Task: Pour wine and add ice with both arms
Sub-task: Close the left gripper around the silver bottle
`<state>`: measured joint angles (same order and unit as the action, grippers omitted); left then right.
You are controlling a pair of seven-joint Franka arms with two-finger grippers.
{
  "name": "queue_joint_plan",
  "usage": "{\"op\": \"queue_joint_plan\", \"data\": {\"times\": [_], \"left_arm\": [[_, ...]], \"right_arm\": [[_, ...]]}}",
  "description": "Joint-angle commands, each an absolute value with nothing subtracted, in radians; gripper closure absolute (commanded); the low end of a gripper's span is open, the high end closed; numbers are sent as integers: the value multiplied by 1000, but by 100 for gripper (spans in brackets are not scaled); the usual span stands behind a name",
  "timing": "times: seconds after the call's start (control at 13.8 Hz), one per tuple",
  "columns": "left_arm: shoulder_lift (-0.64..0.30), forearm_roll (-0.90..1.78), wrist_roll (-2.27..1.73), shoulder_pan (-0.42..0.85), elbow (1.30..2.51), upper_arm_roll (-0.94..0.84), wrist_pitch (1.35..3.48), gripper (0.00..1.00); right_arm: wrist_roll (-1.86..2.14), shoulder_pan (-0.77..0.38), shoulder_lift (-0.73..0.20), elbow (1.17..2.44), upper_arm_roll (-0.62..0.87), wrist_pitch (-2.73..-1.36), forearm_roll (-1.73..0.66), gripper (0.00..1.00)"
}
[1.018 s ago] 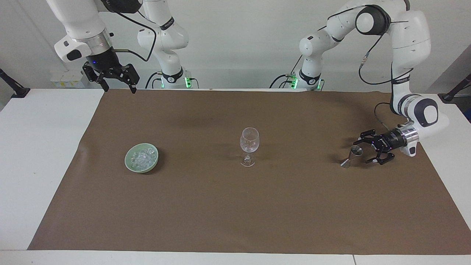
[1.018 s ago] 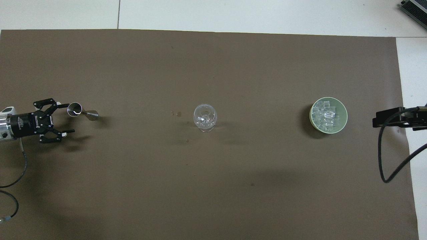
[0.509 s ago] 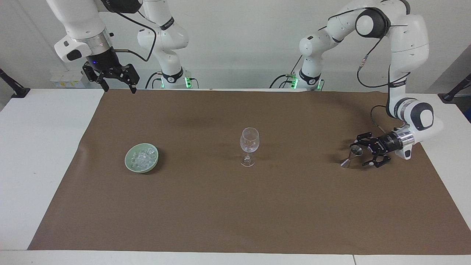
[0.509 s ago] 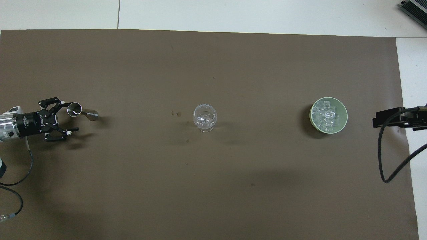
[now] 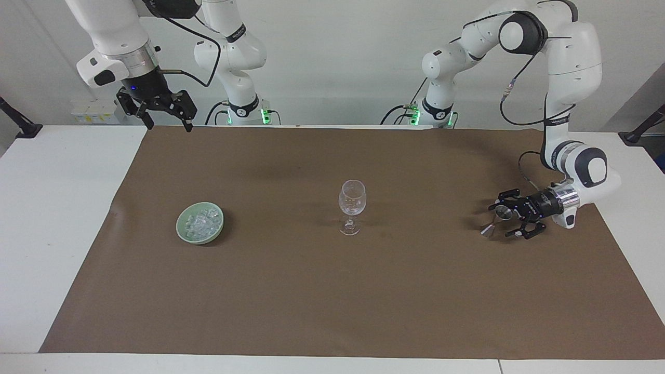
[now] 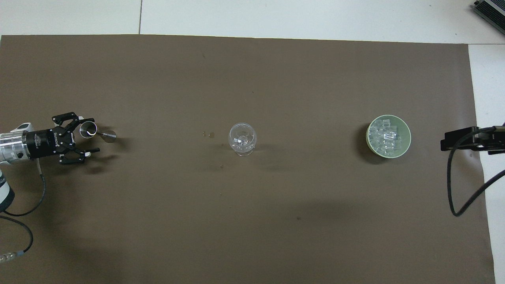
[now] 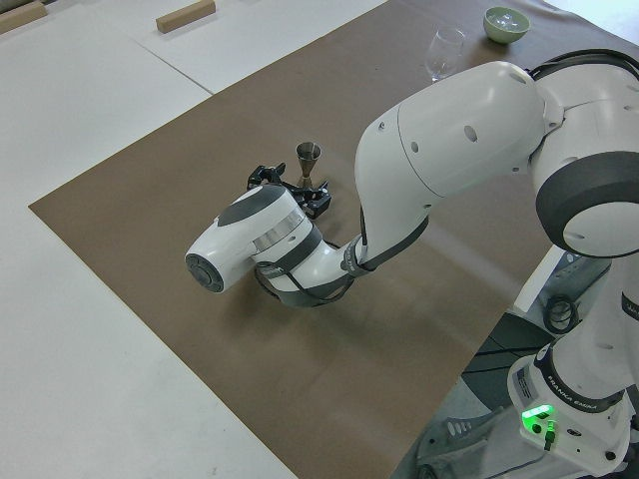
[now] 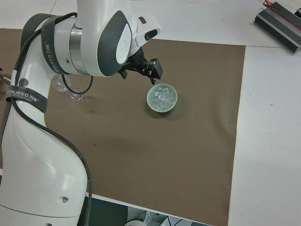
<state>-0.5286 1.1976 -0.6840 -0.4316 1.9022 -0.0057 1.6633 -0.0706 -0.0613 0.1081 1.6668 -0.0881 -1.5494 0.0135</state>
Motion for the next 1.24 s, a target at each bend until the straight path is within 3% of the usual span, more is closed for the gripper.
{"op": "queue_joint_plan", "data": {"times": [0.0, 0.8, 1.16], "left_arm": [[-546, 1216, -690, -411, 1888, 5, 1681, 0], [-548, 1236, -674, -391, 1896, 5, 1697, 0], [-548, 1235, -647, -396, 1894, 6, 1697, 12]], "right_arm": [[-57, -57, 133, 1694, -86, -1557, -3, 0], [-57, -57, 133, 1695, -86, -1557, -3, 0], [-57, -57, 133, 1695, -86, -1557, -3, 0]]}}
